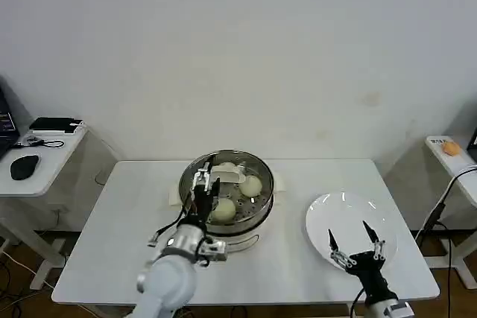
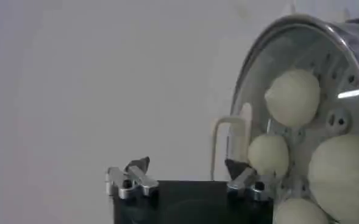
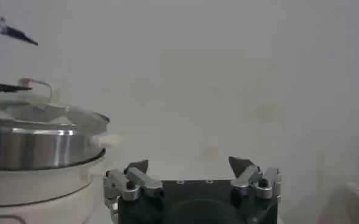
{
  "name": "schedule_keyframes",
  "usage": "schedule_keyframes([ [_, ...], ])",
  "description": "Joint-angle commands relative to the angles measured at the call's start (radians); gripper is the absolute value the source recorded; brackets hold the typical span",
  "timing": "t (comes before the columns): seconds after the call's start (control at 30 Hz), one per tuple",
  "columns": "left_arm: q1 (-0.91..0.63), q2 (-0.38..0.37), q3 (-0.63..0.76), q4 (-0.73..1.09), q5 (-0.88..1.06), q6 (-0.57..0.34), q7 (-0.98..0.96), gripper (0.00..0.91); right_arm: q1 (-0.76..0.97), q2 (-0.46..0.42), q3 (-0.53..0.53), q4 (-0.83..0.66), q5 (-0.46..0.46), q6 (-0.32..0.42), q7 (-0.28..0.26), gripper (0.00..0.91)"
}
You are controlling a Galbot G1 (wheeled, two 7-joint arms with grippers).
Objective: Take steamed baozi put them in steamer then cover it.
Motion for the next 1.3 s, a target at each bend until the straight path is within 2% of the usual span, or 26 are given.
schedule_keyframes([
  [0.03, 0.26, 0.122, -0.19, -0.13, -0.936, -0.158, -0.283, 0.907, -0.013, 0.001, -0.036, 0.002, 0.022, -0.004, 0.009, 0.907],
  [0.1, 0.3, 0.116, -0.258, -0.077, -1.266, -0.234, -0.43, 0.907, -0.021, 0.002, -0.054, 0.002, 0.021, -0.004, 0.01, 0.907],
  [0.13, 0.313, 0.106, -0.283, -0.069, -1.315, -0.276, -0.449, 0.907, -0.022, 0.003, -0.057, 0.001, 0.02, -0.003, 0.011, 0.907],
  [0.27, 0.379, 0.082, -0.373, -0.036, -1.467, -0.309, -0.49, 0.907, -0.044, -0.006, -0.075, 0.005, 0.014, -0.004, 0.009, 0.907],
  [0.37, 0.44, 0.071, -0.398, -0.032, -1.494, -0.262, -0.492, 0.907, -0.065, -0.021, -0.076, 0.013, 0.022, -0.013, 0.01, 0.907],
  [0.6, 0.559, 0.023, -0.43, 0.023, -1.448, -0.347, -0.494, 0.907, -0.095, -0.04, -0.076, 0.04, 0.05, -0.036, 0.01, 0.907],
  [0.7, 0.562, 0.003, -0.448, 0.051, -1.382, -0.383, -0.471, 0.907, -0.098, -0.042, -0.09, 0.035, 0.049, -0.038, 0.009, 0.907],
  [1.3, 0.583, -0.033, -0.493, 0.076, -1.351, -0.389, -0.385, 0.907, -0.097, -0.047, -0.168, 0.018, 0.032, -0.067, 0.02, 0.907],
])
